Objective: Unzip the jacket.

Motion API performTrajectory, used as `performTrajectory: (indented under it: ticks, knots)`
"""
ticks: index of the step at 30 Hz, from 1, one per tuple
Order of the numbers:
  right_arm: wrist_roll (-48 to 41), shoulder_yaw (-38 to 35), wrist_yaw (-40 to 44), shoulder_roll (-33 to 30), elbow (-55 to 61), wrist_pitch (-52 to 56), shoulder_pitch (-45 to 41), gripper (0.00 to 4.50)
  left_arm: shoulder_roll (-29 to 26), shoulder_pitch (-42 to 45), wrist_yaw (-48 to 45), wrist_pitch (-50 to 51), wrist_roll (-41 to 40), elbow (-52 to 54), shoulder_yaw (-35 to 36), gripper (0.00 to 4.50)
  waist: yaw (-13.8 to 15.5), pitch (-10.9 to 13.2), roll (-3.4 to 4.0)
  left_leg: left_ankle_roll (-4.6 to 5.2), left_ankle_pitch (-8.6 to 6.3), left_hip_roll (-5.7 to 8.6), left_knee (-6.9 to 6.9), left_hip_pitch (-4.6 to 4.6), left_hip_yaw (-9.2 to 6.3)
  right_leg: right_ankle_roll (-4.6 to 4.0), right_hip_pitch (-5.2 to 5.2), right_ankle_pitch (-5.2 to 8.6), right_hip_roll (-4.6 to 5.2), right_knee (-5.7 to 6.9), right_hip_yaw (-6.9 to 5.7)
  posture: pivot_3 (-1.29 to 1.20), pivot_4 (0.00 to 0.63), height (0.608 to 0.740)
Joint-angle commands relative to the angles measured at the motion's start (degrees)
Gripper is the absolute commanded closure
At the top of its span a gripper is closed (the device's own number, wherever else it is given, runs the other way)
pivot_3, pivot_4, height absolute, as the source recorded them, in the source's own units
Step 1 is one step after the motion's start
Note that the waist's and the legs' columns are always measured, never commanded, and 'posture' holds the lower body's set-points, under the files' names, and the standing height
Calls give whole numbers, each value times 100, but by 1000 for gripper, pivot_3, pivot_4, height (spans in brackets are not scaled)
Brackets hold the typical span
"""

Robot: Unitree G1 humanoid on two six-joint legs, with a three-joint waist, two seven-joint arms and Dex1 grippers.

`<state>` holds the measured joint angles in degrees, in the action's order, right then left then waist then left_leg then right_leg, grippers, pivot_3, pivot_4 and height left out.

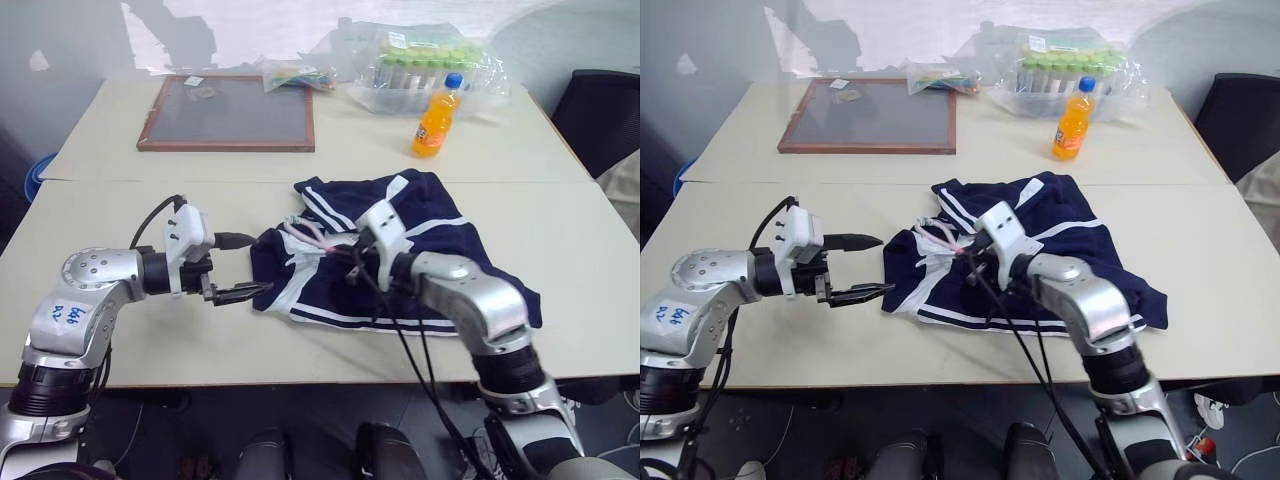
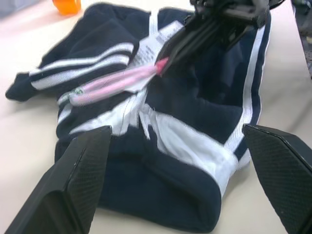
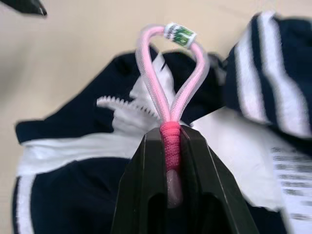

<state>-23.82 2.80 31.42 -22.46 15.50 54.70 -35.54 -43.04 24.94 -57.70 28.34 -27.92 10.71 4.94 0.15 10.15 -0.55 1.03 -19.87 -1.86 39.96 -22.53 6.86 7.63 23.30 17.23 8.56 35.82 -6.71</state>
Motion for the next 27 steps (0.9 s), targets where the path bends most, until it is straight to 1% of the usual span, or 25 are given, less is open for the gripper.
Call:
performTrajectory:
  ticks: [1,2,3,4,6,7,9,10,12,16,18,19,21,24,27]
  knots:
    - [-308,-1160,189,-864,315,275,51,4439,271,324,151,144,-270,281,-52,0,31,0,0,1,0,1,0,1,1,0,0,0,1,0,1,0,150,740]
    - [-312,-1494,379,-1293,211,202,230,4439,386,400,198,141,-262,336,-132,0,58,0,0,3,-1,4,0,-2,-1,0,0,0,3,0,0,0,150,740]
    - [-335,-1700,501,-1583,139,142,360,4439,461,444,224,138,-248,373,-180,0,99,0,-1,4,-2,4,0,-2,0,0,0,0,3,-2,0,0,150,740]
    - [-188,-1949,619,-1979,-139,-77,637,4439,524,467,208,114,-221,445,-267,0,103,0,-1,5,-3,6,-2,-3,1,0,0,0,3,-6,0,0,150,740]
    - [-10,-2273,699,-2444,-570,-379,1000,4439,596,481,197,107,-198,539,-366,0,115,0,-2,6,-3,5,-12,-1,6,0,0,0,2,-13,0,0,150,740]
    - [139,-2555,683,-2697,-1074,-624,1217,4439,654,525,190,96,-197,576,-437,0,115,0,-2,6,-3,5,-14,3,9,1,0,0,2,-13,1,0,150,740]
    - [281,-2854,658,-2948,-1708,-952,1435,4439,722,585,181,87,-203,601,-505,0,104,1,-2,6,-2,4,-12,7,20,2,-1,-1,2,-13,6,0,150,740]
    - [433,-3010,587,-3096,-2229,-1258,1547,4439,755,637,146,69,-201,597,-563,0,89,1,-2,6,-1,4,-11,9,24,3,0,-1,1,-11,10,0,150,740]
    - [601,-3165,456,-3241,-2963,-1675,1603,4439,782,705,86,20,-164,566,-651,0,71,0,-2,6,2,3,-11,16,31,3,0,-2,1,-7,19,0,150,740]
    - [668,-3215,12,-3016,-3573,-1919,1413,4439,813,769,-21,-166,22,390,-801,0,-33,-1,2,1,5,-1,-17,23,35,4,-1,-2,-1,-3,24,0,150,740]
    - [666,-3163,-146,-2878,-3828,-1990,1271,3715,800,769,-59,-254,102,338,-858,0,-68,-1,2,-1,7,-3,-20,24,35,4,0,-2,-3,-3,25,0,150,740]
    - [666,-3144,-182,-2842,-3945,-2023,1206,3475,798,773,-68,-275,120,325,-872,0,-71,-1,2,-4,8,-4,-22,26,35,3,0,-2,-5,-3,26,0,150,740]
    - [723,-3059,-181,-2818,-4202,-2188,1100,2785,782,771,-87,-285,117,327,-861,0,-46,1,8,-6,9,-4,-23,25,33,3,0,-2,-4,-3,25,0,150,740]
    - [821,-2902,-91,-2892,-4458,-2375,1011,1779,727,742,-126,-271,103,347,-806,0,-14,1,8,-4,9,-2,-22,23,32,4,0,-2,-3,-6,26,0,150,740]
    - [830,-2778,171,-3049,-4405,-2428,1028,819,645,672,-153,-270,112,367,-778,0,-6,1,8,-3,9,0,-19,20,27,3,-2,-2,-2,-7,23,0,150,740]
